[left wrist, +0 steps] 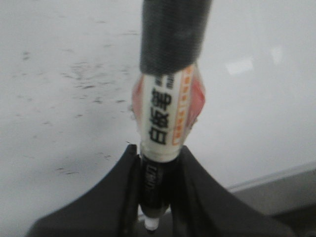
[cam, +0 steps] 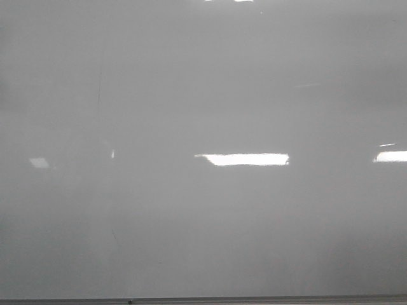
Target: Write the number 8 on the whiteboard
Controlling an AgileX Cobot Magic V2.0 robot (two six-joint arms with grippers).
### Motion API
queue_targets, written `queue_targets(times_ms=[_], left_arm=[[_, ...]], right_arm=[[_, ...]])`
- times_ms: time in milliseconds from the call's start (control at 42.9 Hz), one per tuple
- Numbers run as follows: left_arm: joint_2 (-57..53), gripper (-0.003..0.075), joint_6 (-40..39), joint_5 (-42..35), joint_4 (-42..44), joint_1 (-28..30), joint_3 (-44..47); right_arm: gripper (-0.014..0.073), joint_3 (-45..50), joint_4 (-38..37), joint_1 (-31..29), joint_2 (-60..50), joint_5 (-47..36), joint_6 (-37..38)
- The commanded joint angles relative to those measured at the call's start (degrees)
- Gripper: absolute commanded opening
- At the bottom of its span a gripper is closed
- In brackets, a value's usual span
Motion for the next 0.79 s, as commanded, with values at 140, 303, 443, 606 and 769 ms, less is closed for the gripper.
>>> queue_targets(times_ms=[140, 303, 443, 606, 769], left_arm=[[0.8, -0.0021, 18.3, 12.6, -12.3, -12.4, -7.9], [4.0, -0.0021, 22.4, 16.0, -13.6, -21.0, -11.0], [6.6, -0.0021, 25.9, 15.9, -13.6, -27.9, -12.1], [7.2, -0.002, 28.2, 14.7, -13.6, -34.6, -12.1], [7.2, -0.002, 28.2, 14.4, -13.6, -37.6, -12.1]], right_arm=[[0.0654, -2.6, -0.4, -0.2, 4.1, -0.2, -1.2], [0.0654, -3.2, 3.8, 1.6, 9.0, 1.4, -7.0], [0.0654, -5.7, 9.8, 5.9, 13.9, 3.5, -15.5], [0.0645, -8.6, 17.8, 14.0, 18.5, 7.1, -31.4], [0.0594, -10.7, 22.4, 22.9, 22.2, 8.6, -42.2]])
